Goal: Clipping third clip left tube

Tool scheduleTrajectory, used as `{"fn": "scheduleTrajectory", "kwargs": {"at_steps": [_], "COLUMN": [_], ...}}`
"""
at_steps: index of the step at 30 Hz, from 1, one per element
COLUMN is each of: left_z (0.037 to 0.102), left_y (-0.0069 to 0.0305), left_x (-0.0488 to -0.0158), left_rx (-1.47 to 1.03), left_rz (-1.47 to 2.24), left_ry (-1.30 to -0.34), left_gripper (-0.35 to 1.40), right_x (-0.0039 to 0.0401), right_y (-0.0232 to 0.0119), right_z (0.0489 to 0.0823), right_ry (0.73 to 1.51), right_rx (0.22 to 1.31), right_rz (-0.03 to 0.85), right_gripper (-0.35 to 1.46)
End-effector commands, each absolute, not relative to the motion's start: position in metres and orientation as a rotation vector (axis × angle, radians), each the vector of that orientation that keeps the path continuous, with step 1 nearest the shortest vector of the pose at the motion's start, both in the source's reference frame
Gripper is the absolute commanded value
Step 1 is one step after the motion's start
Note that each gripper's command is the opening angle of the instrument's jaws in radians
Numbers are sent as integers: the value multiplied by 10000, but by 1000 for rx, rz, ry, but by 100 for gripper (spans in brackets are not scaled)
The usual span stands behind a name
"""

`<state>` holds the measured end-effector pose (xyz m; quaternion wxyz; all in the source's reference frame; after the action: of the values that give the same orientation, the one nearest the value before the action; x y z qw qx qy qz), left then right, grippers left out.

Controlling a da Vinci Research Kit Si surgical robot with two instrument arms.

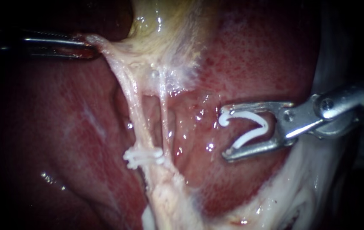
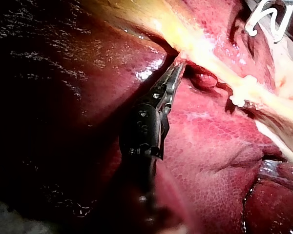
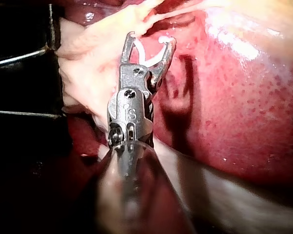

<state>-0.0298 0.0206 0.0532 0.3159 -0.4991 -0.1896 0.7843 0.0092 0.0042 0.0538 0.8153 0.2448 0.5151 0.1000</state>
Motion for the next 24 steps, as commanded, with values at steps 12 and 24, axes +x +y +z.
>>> {"fn": "scheduleTrajectory", "kwargs": {"at_steps": [12, 24], "left_z": [534, 535], "left_y": [204, 203], "left_x": [-300, -302], "left_rx": [-1314, -1313], "left_rz": [2066, 2066], "left_ry": [-496, -494], "left_gripper": [-35, -35], "right_x": [154, 189], "right_y": [44, 42], "right_z": [548, 581], "right_ry": [1068, 1053], "right_rx": [654, 735], "right_rz": [366, 456], "right_gripper": [50, 50]}}
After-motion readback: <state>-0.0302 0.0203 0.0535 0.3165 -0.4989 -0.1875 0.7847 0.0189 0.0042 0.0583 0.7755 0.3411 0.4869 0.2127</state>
